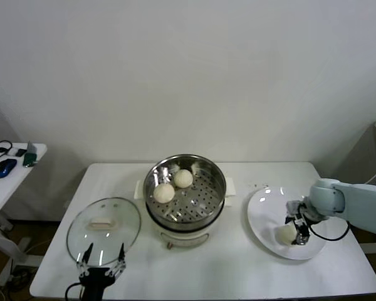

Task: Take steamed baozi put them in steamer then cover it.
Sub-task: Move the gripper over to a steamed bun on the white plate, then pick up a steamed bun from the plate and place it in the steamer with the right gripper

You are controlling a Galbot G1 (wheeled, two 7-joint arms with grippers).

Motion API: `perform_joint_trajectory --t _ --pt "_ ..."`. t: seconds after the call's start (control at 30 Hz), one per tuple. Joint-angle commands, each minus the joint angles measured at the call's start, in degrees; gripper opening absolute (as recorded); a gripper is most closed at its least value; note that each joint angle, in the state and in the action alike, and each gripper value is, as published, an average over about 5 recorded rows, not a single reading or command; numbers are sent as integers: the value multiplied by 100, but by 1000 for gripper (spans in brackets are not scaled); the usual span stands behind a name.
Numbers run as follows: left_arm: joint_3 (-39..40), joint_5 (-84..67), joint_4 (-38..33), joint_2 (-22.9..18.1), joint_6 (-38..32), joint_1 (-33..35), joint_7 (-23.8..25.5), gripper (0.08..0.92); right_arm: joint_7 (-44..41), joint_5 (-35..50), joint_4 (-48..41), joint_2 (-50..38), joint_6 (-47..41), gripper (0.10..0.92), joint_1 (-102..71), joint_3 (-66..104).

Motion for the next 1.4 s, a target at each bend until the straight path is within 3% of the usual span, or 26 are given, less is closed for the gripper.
perform_joint_trajectory --t 0.03,0.4,0.77,1.1,1.4 --pt "-4 21 -24 -14 2 20 0 823 -72 3 -36 19 5 682 -5 93" --pt "27 108 -77 -76 16 58 0 823 -1112 879 105 863 939 662 3037 -1419" --pt "69 177 -88 -124 17 60 3 823 -1621 1269 628 2645 2074 662 4623 -697" --pt "15 148 -143 -125 -3 99 -12 823 -797 -126 1650 3924 2191 662 3763 127" --pt "-20 124 -147 -107 -9 112 -16 823 -438 -1467 1280 4511 2125 662 2438 -4"
